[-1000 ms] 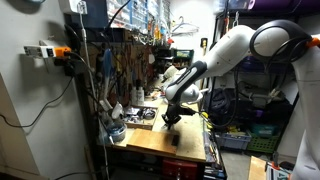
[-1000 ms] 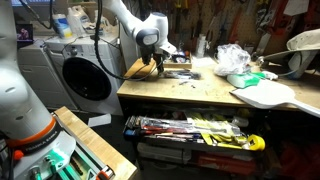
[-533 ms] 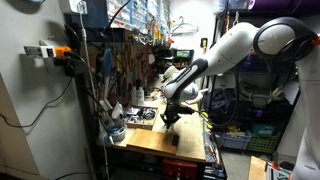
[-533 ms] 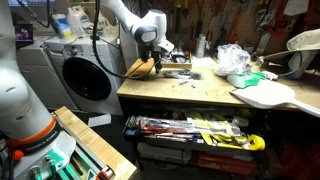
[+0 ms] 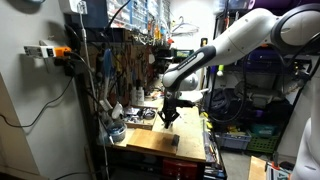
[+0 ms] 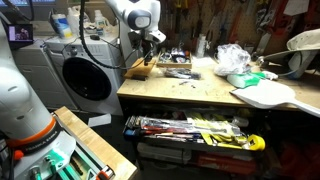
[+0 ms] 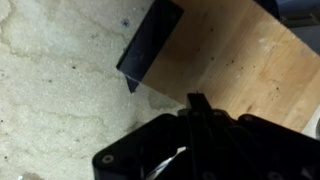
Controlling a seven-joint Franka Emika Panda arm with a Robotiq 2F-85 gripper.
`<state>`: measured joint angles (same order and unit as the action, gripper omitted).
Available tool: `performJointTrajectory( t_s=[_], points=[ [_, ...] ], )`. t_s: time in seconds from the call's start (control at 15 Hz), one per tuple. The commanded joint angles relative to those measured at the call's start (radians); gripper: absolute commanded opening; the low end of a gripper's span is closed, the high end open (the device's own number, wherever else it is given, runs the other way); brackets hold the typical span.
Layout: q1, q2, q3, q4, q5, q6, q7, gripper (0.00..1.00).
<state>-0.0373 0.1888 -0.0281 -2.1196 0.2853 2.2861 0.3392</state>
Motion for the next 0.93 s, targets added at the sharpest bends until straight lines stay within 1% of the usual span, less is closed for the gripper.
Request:
performJointTrajectory(
  t_s=[0.0, 0.13, 0.33, 0.87],
  points=[
    [0.011, -0.077, 0.015, -0.031, 0.038, -0.097, -0.013, 0.00],
    [0.018, -0.107, 0.024, -0.037, 0.049, -0.135, -0.016, 0.00],
    [0.030, -0.154, 0.033, -0.052, 0.043, -0.162, -0.012, 0.00],
    [0.052, -0.273, 0.051, -0.131, -0.005, -0.145, -0.006, 0.00]
  ],
)
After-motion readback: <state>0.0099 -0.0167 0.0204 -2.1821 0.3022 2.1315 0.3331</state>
